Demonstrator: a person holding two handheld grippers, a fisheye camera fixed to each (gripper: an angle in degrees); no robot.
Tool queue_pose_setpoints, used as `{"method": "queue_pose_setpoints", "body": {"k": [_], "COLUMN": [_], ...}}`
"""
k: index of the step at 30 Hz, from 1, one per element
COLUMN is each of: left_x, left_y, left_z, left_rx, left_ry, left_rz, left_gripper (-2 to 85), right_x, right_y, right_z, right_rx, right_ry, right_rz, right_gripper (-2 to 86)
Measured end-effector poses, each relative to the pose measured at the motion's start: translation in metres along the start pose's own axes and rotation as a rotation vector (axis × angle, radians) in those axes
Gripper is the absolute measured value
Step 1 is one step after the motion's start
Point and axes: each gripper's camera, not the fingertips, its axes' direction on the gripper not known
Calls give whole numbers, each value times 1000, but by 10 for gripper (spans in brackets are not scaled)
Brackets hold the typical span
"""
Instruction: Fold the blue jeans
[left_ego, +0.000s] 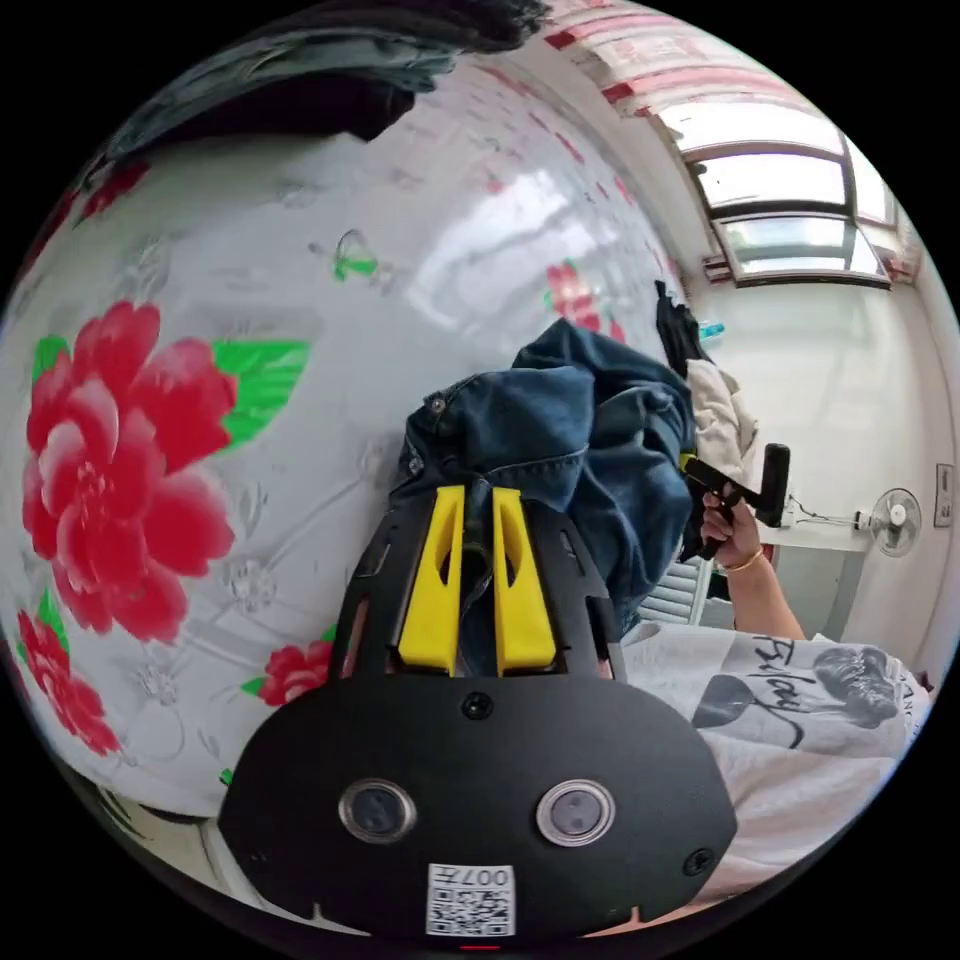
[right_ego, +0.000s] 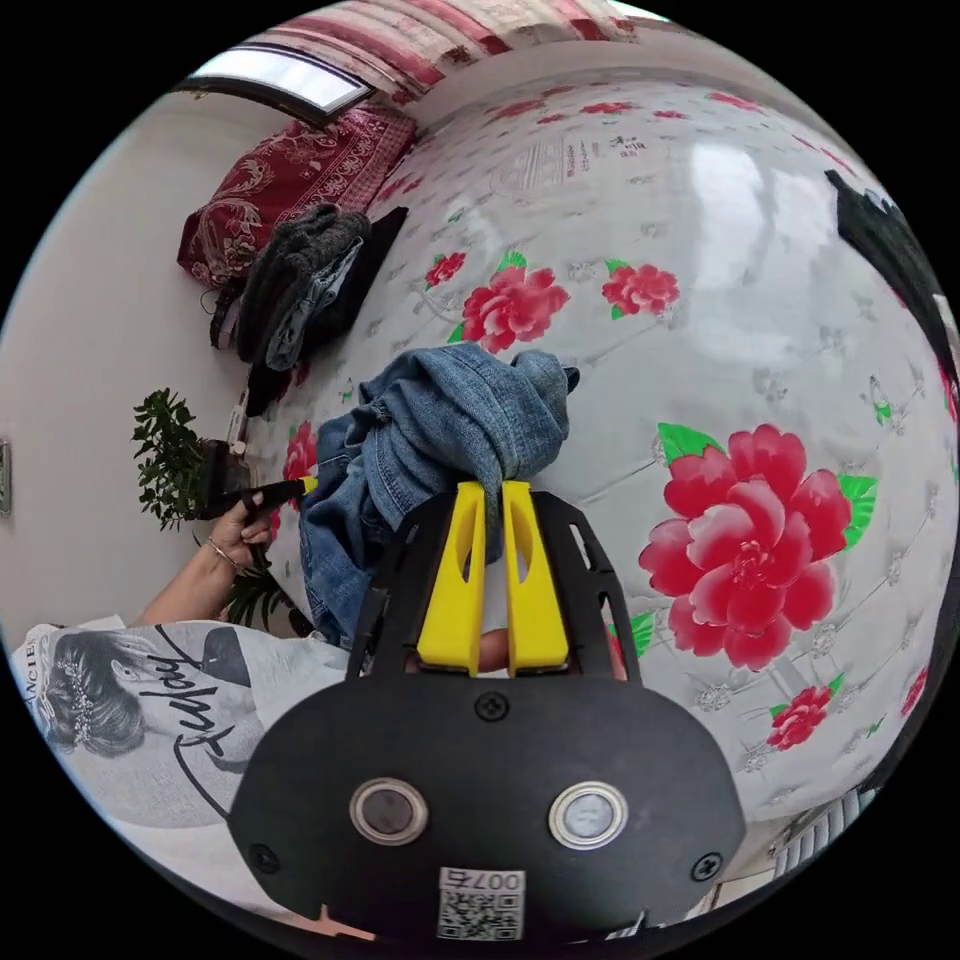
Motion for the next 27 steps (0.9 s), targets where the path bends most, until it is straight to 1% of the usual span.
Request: {"method": "queue_pose_setpoints", "body": {"k": [1, 2, 4, 5, 7, 8, 9, 10, 11, 12, 14, 17, 18, 19, 20, 21, 22, 24, 25, 27], "left_x": [18, 29, 84, 97, 144, 156, 176, 191, 195, 201, 198, 164, 138, 108, 91, 64, 43, 30, 30, 37], "left_y": [-19, -27, -44, -45, -29, -21, 0, 21, 31, 51, 75, 100, 108, 120, 127, 145, 162, 179, 181, 174], "left_z": [-27, -41, -106, -124, -193, -208, -231, -246, -251, -253, -242, -196, -174, -149, -136, -110, -88, -64, -56, -54], "left_rx": [66, 91, 274, 325, 544, 600, 695, 759, 779, 799, 774, 605, 530, 448, 409, 343, 284, 201, 143, 106], "left_ry": [5, -3, -37, -46, -94, -123, -194, -262, -287, -322, -370, -419, -423, -396, -366, -298, -234, -203, -230, -298], "left_rz": [68, 113, 302, 338, 454, 487, 557, 611, 634, 673, 678, 549, 404, 240, 156, 20, -100, -174, -184, -158], "left_gripper": [35, 31, 23, 22, 19, 19, 19, 20, 20, 20, 18, 9, 5, 1, -2, -1, 3, 21, 44, 53], "right_x": [-10, -15, -34, -39, -54, -58, -67, -76, -79, -83, -83, -59, -41, -19, -9, 9, 23, 38, 49, 67], "right_y": [-8, -11, -15, -13, 7, 14, 31, 46, 51, 63, 81, 103, 110, 117, 122, 135, 151, 170, 176, 177], "right_z": [-29, -45, -121, -142, -219, -236, -263, -279, -282, -283, -271, -225, -198, -168, -153, -124, -103, -85, -80, -85], "right_rx": [58, 92, 291, 347, 568, 618, 698, 711, 700, 694, 657, 520, 424, 324, 281, 215, 195, 184, 176, 183], "right_ry": [58, 89, 196, 209, 255, 270, 296, 310, 329, 394, 457, 440, 400, 338, 286, 167, 88, 28, 5, -23], "right_rz": [-39, -56, -103, -113, -140, -150, -200, -273, -290, -295, -310, -224, -142, -5, 42, 113, 201, 305, 365, 420], "right_gripper": [16, 15, 15, 16, 19, 20, 23, 26, 27, 30, 36, 48, 53, 58, 60, 64, 67, 72, 74, 78]}}
